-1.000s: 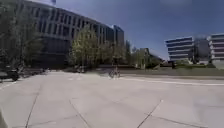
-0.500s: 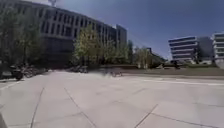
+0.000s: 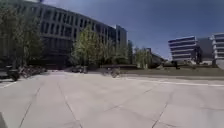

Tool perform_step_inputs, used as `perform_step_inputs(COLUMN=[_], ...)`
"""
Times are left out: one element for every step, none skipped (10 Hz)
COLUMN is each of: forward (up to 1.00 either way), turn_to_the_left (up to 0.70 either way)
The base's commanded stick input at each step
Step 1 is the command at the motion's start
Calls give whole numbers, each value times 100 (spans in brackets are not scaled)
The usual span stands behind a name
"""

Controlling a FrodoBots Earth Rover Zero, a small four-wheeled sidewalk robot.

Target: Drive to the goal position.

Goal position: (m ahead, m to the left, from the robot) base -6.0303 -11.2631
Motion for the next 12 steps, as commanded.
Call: perform_step_inputs(forward=[70, 70, 70, 70, 70, 70, 70, 70, 70, 70, 70, 70], turn_to_the_left=[-36, -36, -36, -36, -36, -36, -36, -36, -36, -35, -36, -36])
